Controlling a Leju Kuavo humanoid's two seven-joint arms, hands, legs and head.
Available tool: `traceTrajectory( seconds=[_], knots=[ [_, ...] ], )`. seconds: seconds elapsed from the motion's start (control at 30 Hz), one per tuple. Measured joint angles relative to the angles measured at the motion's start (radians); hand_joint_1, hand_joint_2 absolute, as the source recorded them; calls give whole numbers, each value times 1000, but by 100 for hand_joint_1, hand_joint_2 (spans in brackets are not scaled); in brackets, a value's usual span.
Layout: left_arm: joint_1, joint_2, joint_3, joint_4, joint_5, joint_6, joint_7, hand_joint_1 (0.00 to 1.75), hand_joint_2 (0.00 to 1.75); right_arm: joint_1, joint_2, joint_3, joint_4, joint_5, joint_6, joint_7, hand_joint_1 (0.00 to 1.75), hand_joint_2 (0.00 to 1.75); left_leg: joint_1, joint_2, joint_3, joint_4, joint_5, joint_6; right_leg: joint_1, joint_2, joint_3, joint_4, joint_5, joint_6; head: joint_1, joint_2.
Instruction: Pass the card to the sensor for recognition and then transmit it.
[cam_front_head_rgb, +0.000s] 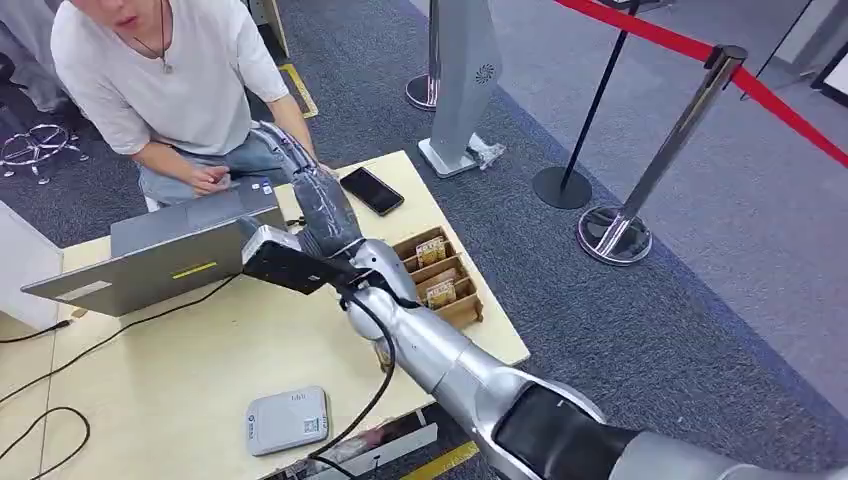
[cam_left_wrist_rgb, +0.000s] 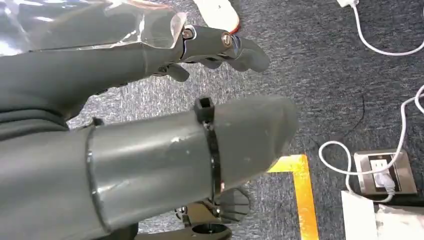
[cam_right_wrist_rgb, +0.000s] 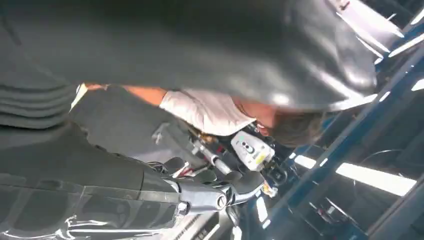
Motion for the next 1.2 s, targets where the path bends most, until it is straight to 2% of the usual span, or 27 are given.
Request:
traceTrajectory(
  seconds=[0.17, 0.3, 0.47, 0.6, 0.83, 1.03, 1.07, 1.2],
  knots=[
    [5, 5, 4, 0, 9, -10, -8, 0, 0, 59, -100, 29, -95, 79, 102, 55, 0, 0, 0, 0, 0, 0, 0, 0, 0, -1, 0, 0, 0, 0, 0, 0],
    [9, 10, 8, 0, 22, -13, -11, 0, 0, 115, -193, 34, -150, 95, 158, 57, 0, 0, 0, -1, -1, 0, 0, 0, 0, -1, 0, -1, 0, 0, 0, 0],
    [12, 14, 22, 0, 35, -12, -15, 0, 0, 183, -297, 31, -209, 161, 145, 86, 0, 0, 0, -1, -1, 1, -1, 0, 0, -1, 0, -1, 0, 0, 0, 0],
    [15, 18, 31, 0, 42, -10, -23, 0, 0, 249, -381, 13, -272, 233, 91, 123, 0, 0, 0, -1, -1, 1, -1, 1, 0, -1, 0, -1, 0, 0, 0, 0],
    [22, 21, 51, 0, 56, -10, -37, 0, 0, 375, -499, -35, -387, 280, 63, 151, 0, 0, 0, -1, -1, 0, -1, 1, 0, -2, 0, -1, 0, 0, 0, 0],
    [26, 25, 54, 0, 56, -13, -45, 0, 0, 497, -556, -76, -479, 318, 84, 176, 0, 0, 0, -1, -2, 0, -1, 1, 0, -2, 0, -1, 0, 0, 0, 0],
    [26, 25, 54, 0, 55, -13, -45, 0, 0, 515, -562, -80, -492, 324, 88, 177, 0, 175, 0, -1, -2, 0, -1, 1, 0, -2, 0, -1, 0, 0, 0, 0],
    [26, 27, 54, 0, 55, -13, -45, 0, 0, 549, -577, -93, -516, 336, 97, 175, 0, 175, 0, 0, -1, 0, -1, 1, 0, -1, -1, -1, 0, 0, 0, 0]
  ],
)
